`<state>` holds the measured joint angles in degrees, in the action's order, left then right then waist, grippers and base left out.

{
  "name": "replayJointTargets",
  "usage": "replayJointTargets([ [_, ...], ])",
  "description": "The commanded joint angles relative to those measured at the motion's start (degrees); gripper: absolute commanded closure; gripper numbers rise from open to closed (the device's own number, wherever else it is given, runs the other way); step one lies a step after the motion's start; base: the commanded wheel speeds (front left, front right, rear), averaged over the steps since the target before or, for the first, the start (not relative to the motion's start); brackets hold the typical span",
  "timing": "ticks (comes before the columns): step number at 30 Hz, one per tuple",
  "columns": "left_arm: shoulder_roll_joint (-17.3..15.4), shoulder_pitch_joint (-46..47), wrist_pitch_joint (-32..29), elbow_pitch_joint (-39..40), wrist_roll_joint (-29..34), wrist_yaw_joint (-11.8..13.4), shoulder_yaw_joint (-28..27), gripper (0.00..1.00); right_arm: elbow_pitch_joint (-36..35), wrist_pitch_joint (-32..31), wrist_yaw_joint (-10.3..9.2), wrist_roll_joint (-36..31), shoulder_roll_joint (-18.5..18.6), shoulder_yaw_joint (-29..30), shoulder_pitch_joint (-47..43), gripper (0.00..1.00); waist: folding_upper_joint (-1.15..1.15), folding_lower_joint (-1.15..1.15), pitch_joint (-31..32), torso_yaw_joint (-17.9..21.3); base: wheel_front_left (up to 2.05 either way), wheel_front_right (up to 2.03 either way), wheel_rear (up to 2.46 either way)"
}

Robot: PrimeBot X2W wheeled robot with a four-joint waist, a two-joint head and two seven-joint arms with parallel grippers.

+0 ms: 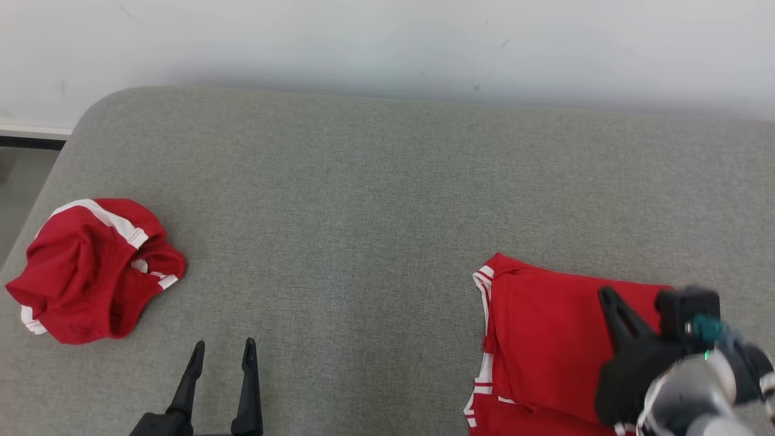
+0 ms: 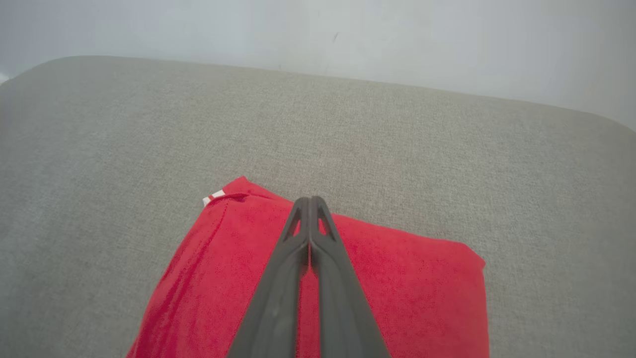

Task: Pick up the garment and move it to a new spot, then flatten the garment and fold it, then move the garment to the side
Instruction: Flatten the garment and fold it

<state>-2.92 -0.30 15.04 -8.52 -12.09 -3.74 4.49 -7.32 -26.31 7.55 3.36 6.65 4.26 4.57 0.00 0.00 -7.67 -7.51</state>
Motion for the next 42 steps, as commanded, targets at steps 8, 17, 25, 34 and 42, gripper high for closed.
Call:
replayJointTargets([
  [8, 0.07, 0.12, 0.17, 0.10, 0.71, -0.52, 0.07, 0.00, -1.82, 5.00, -0.13, -1.90, -3.01, 0.42, -13.43, 1.00, 0.00, 0.00, -0.86, 1.16, 0.00, 0.00, 0.00],
  [17, 0.07, 1.06, 0.17, -0.23, 0.86, -0.88, 0.21, 0.00, 5.12, 8.83, -0.13, -2.18, -3.82, -5.76, -12.90, 1.00, 0.00, 0.00, -2.06, 0.68, 0.00, 0.00, 0.00],
  [25, 0.06, 1.59, 0.17, -0.32, 0.42, -0.77, 0.11, 0.00, 7.50, 5.81, -0.13, -0.17, -3.90, -13.29, -10.58, 1.00, 0.00, 0.00, -2.56, -0.41, 0.00, 0.00, 0.00],
  [34, 0.06, 1.96, 0.17, -0.37, -0.19, -0.47, 0.38, 0.00, 8.93, 0.98, -0.13, 1.85, -3.88, -22.56, -6.07, 1.00, 0.00, 0.00, -2.94, -0.73, 0.00, 0.00, 0.00],
  [42, 0.06, 1.78, 0.17, -0.37, -0.31, -0.38, 0.26, 0.00, 7.42, 4.04, -0.13, 8.09, -3.88, -27.90, -1.11, 0.40, 0.00, 0.00, -2.21, -0.58, 0.00, 0.00, 0.00],
])
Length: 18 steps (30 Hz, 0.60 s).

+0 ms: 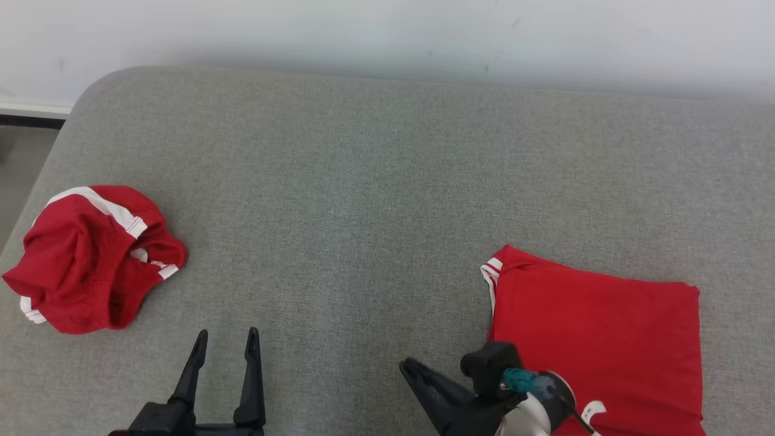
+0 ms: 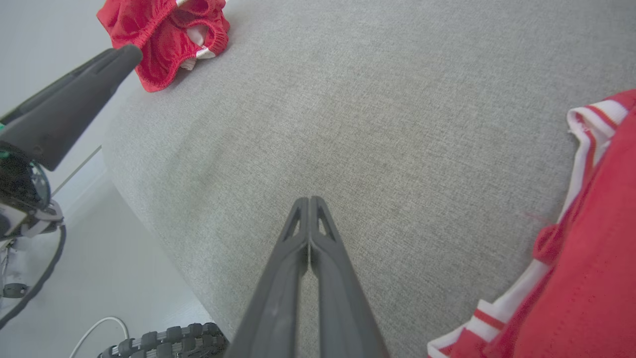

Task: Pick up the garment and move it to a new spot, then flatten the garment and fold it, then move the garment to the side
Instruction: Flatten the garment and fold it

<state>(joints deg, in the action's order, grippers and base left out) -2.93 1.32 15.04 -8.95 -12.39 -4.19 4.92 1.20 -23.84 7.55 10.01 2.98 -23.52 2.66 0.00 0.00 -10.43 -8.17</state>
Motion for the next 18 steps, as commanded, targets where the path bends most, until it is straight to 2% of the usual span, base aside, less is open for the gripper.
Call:
replayJointTargets([
  [1, 0.07, -0.08, 0.17, 0.18, 0.05, 0.16, -0.29, 0.00, -1.79, 2.71, -0.13, 2.24, -0.21, 0.24, 1.01, 0.00, 0.00, 0.00, 0.82, 0.18, 0.00, 0.00, 0.00],
  [7, 0.07, -1.26, 0.17, 0.62, 0.61, 0.38, -1.14, 0.00, -5.60, 8.41, -0.13, 3.78, -0.21, 2.97, 1.02, 0.00, 0.00, 0.00, 2.60, 1.04, 0.00, 0.00, 0.00],
  [12, 0.08, -2.65, 0.17, 1.75, 1.19, 0.65, -1.88, 0.00, -8.26, 13.54, -0.13, 2.82, -0.19, 10.34, -1.25, 0.00, 0.00, 0.00, 4.76, 2.25, 0.00, 0.00, 0.00],
  [18, 0.07, -3.93, 0.17, 2.79, 1.62, 1.03, -2.48, 0.00, -8.32, 19.33, -0.13, 0.27, -0.20, 20.70, -3.54, 0.00, 0.00, 0.00, 7.36, 3.30, 0.00, 0.00, 0.00],
])
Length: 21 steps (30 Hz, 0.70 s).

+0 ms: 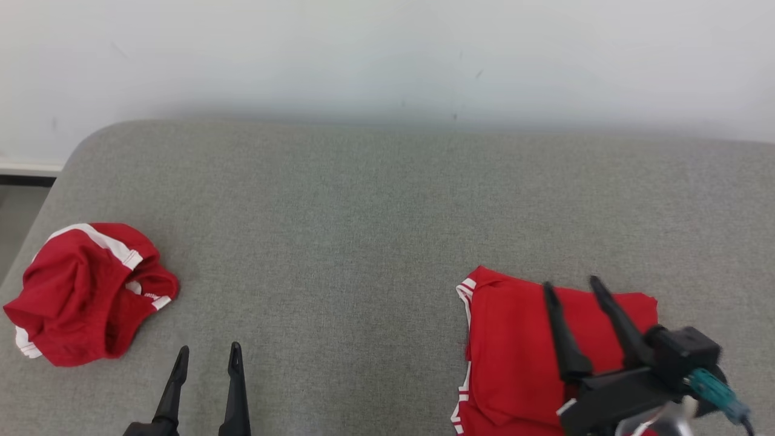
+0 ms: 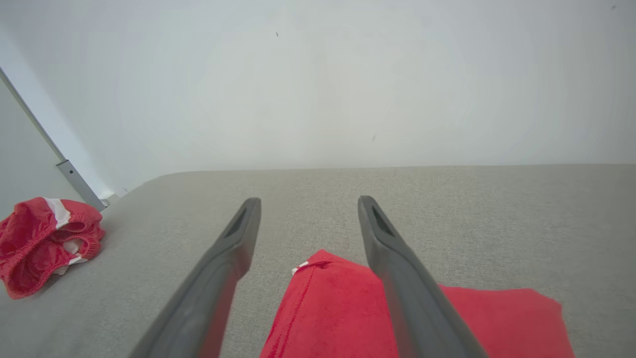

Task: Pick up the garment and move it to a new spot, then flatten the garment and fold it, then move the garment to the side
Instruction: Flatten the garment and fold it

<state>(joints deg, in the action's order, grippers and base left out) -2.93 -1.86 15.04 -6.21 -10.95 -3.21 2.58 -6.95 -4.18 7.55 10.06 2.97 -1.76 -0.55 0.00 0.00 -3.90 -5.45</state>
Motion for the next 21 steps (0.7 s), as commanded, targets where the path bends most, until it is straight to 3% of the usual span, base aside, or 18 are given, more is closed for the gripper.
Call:
replayJointTargets([
  [1, 0.06, -0.93, 0.17, 0.36, 0.26, -0.03, -0.26, 0.00, 0.55, 1.95, -0.13, -0.68, -0.20, 1.88, -1.17, 0.00, 0.00, 0.00, 1.67, 0.74, 0.00, 0.00, 0.00],
  [9, 0.08, -3.67, 0.17, 1.13, 0.65, -0.02, -1.02, 0.00, 6.39, 8.94, -0.13, -2.11, -0.19, 7.93, -4.75, 0.00, 0.00, 0.00, 4.61, 2.02, 0.00, 0.00, 0.00],
  [21, 0.07, -6.08, 0.17, 0.05, 3.09, -0.17, -0.92, 0.00, 14.23, 13.13, -0.13, -5.23, -0.14, 8.50, -6.56, 0.00, 0.00, 0.00, 6.43, 3.04, 0.00, 0.00, 0.00],
])
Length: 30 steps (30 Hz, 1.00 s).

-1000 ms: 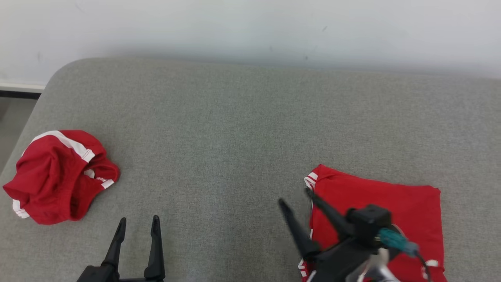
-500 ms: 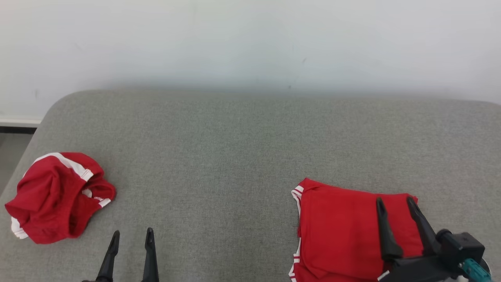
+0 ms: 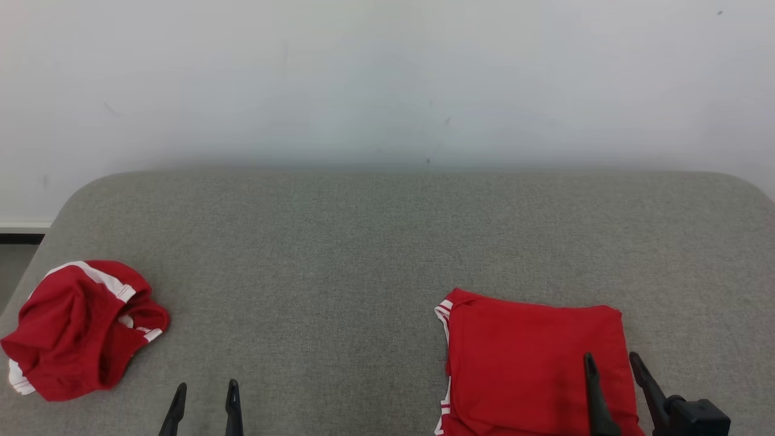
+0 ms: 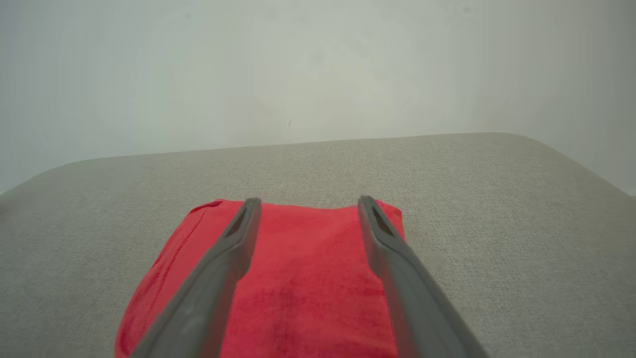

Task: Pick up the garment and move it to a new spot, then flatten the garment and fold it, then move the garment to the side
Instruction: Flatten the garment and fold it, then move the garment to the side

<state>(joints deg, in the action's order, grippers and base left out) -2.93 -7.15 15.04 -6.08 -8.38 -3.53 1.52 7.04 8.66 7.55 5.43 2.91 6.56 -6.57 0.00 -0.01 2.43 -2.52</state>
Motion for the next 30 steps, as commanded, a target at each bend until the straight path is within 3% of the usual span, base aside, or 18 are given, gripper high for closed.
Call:
replayJointTargets([
  [1, 0.07, -0.97, 0.17, -0.18, 0.62, 0.27, 0.21, 0.00, 0.59, 0.55, -0.13, -0.64, -0.08, 0.28, -0.63, 0.00, 0.00, 0.01, 0.17, 0.18, 0.00, 0.00, 0.00],
  [17, 0.07, -0.71, 0.17, -1.21, 0.07, 0.58, -0.28, 0.00, 1.59, 0.20, -0.13, -0.37, -0.10, 0.27, 0.48, 0.00, 0.00, 0.01, -0.51, 1.29, 0.00, 0.00, 0.00],
  [30, 0.07, -0.13, 0.17, -1.45, -0.27, 0.85, 0.35, 0.00, -1.88, -2.78, -0.13, -0.86, -0.06, 1.07, 2.11, 0.00, 0.00, 0.01, -1.27, 0.77, 0.00, 0.00, 0.00],
])
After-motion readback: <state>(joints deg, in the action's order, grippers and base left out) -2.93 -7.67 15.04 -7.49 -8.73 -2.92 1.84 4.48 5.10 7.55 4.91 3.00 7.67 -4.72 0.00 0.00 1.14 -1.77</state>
